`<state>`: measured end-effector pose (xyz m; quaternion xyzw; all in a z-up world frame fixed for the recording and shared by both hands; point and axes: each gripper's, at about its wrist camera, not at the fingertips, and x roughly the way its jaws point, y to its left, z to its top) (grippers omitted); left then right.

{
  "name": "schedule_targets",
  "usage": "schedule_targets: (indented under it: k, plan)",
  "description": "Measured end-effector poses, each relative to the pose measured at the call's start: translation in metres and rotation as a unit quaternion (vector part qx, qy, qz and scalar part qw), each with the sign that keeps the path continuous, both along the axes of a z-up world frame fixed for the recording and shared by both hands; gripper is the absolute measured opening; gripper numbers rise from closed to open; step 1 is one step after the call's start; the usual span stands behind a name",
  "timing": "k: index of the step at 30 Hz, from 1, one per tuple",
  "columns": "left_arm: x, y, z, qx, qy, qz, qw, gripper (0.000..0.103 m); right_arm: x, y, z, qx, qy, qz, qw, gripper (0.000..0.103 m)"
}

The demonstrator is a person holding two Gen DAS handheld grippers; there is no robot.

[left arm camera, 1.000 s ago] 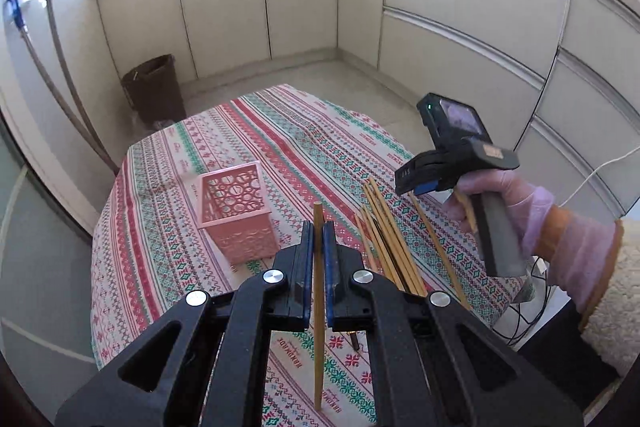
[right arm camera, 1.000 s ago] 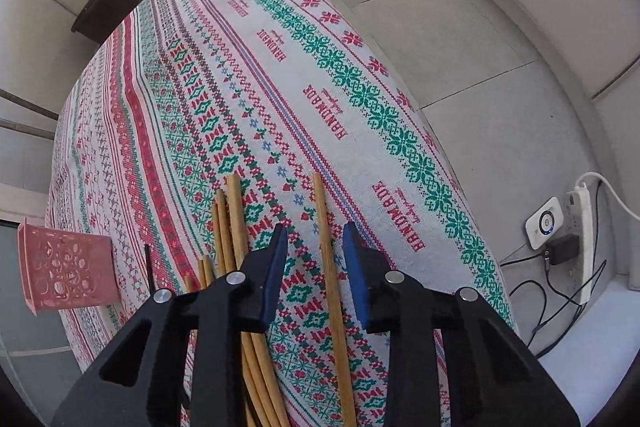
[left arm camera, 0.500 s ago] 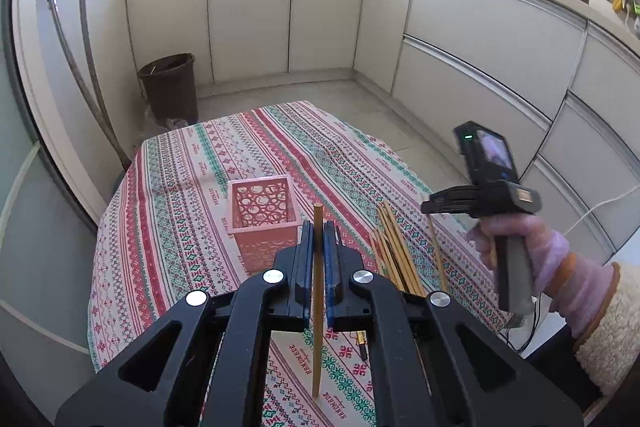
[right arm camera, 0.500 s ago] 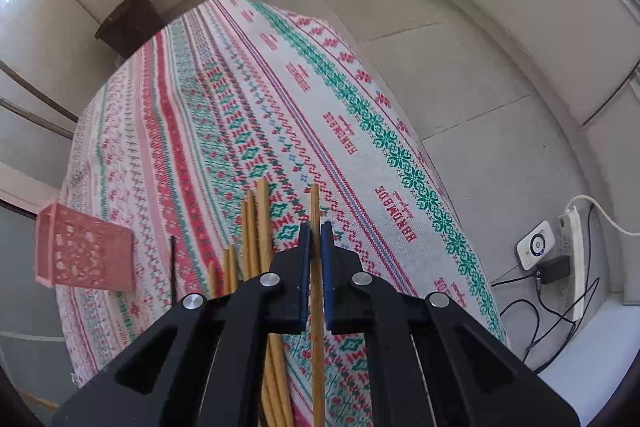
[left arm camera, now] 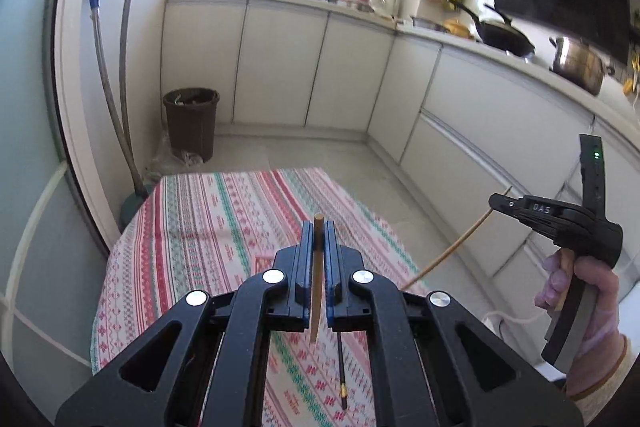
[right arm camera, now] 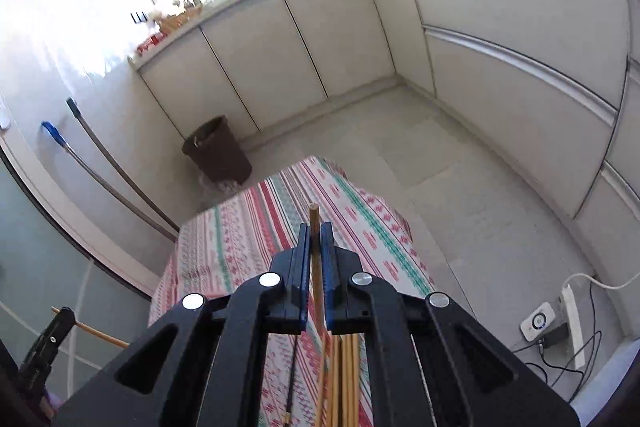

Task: Organize utensils
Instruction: 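Lower both held chopsticks into the pink basket and open both tools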

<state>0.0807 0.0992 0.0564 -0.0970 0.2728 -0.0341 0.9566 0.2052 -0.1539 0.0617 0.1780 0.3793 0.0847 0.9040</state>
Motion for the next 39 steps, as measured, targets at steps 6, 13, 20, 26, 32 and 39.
schedule_targets:
  k: [6,13,20,26,32,39]
  plan:
    - [0.030,0.018,0.035,-0.023,-0.028,0.035,0.9987,0.004,0.033,0.019,0.044,0.059,-0.044,0.024,0.997,0.005]
    - [0.061,0.038,0.020,-0.030,-0.012,0.060,0.9977,0.004,0.053,0.056,0.052,0.072,-0.051,0.075,0.993,0.005]
    - [0.083,0.073,-0.021,-0.079,0.051,0.091,0.9915,0.030,0.061,0.089,0.040,0.058,-0.025,0.105,0.992,0.006]
    - [0.055,0.102,0.006,-0.104,-0.013,0.149,0.9833,0.043,0.066,0.108,0.034,0.042,-0.010,0.120,0.992,0.006]
    - [0.052,0.102,0.006,-0.098,-0.008,0.146,0.9844,0.043,0.075,0.137,0.009,0.022,0.016,0.135,0.991,0.006]
    - [0.064,0.084,-0.010,-0.070,0.017,0.132,0.9885,0.043,0.086,0.158,-0.027,0.027,0.029,0.126,0.991,0.019]
